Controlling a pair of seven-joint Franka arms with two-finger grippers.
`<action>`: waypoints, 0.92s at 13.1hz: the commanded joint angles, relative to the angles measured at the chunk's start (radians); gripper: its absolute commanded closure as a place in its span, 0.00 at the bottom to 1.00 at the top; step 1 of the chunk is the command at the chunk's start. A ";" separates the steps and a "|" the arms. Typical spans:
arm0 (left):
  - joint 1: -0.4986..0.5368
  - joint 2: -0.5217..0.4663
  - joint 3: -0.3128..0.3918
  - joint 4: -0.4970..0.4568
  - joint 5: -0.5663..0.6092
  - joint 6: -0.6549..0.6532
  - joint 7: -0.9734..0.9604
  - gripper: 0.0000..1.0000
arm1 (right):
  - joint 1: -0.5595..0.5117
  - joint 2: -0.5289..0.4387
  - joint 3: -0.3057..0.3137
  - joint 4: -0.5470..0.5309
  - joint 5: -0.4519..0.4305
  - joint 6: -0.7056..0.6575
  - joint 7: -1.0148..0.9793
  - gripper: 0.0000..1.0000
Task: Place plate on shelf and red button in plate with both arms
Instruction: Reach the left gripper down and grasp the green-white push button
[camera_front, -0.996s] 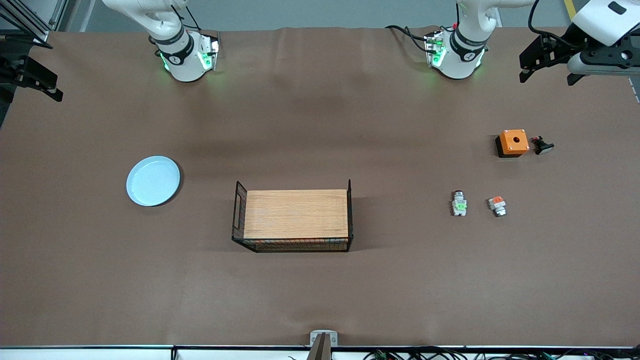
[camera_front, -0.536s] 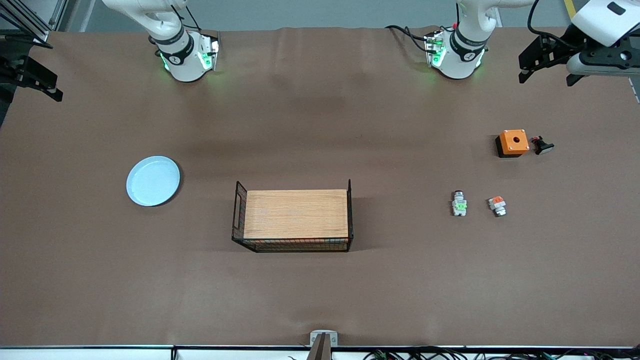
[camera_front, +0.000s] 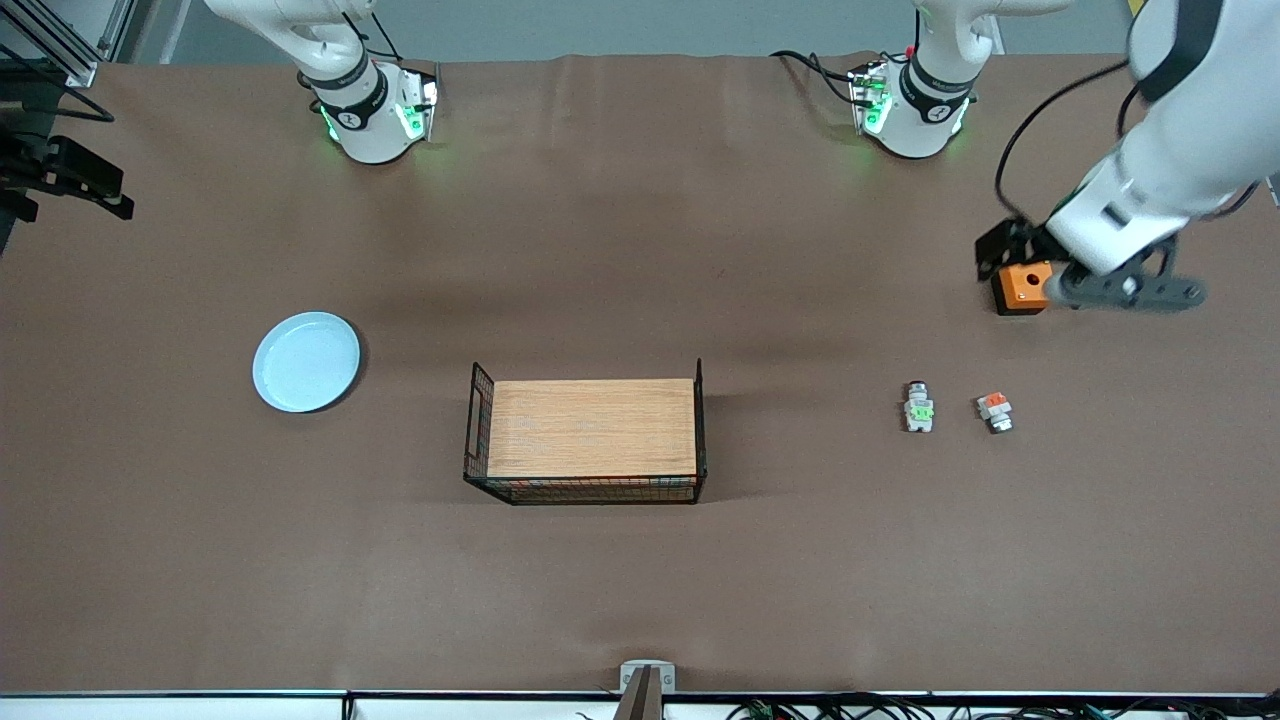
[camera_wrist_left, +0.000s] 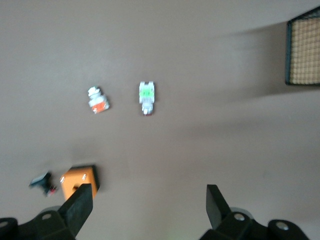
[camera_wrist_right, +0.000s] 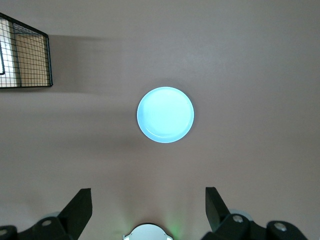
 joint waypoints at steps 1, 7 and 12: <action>0.009 0.046 -0.008 -0.121 -0.003 0.212 0.014 0.00 | -0.014 0.051 -0.001 0.027 0.011 0.009 0.009 0.00; 0.018 0.232 -0.004 -0.193 -0.001 0.497 0.015 0.00 | -0.063 0.147 0.002 0.025 0.020 0.034 -0.006 0.00; 0.022 0.344 -0.003 -0.286 0.034 0.712 0.017 0.00 | -0.139 0.253 0.001 0.025 0.088 0.043 -0.165 0.00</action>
